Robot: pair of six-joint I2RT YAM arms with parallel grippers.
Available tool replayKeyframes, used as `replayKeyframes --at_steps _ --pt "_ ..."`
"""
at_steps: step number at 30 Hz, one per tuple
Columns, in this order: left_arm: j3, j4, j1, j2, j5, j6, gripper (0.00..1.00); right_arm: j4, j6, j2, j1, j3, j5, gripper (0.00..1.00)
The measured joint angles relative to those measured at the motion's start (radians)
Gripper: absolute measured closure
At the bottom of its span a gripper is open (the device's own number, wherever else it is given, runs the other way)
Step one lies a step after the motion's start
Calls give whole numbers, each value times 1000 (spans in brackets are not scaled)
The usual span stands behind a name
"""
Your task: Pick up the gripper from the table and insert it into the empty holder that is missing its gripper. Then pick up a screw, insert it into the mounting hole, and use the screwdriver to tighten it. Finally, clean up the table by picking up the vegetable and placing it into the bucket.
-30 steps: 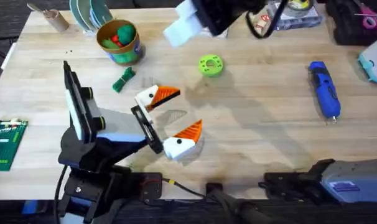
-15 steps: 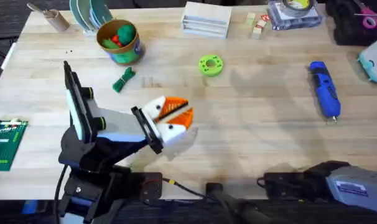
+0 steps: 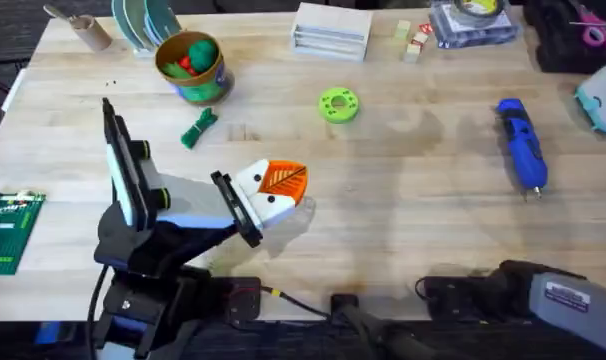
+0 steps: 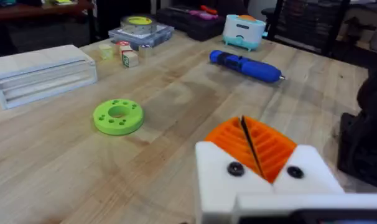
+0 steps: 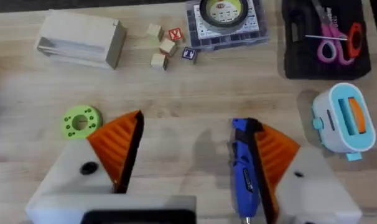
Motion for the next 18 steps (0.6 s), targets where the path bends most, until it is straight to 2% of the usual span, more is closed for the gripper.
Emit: replayKeyframes --at_steps 7,10,18 --pt "0 -1 0 0 13 0 984 -25 -75 3 -122 0 -88 12" --pt "0 -1 0 0 26 0 984 -28 -88 9 -145 -10 -92 12" --pt "0 -5 0 0 61 0 984 -4 -142 53 -187 -138 -59 11"
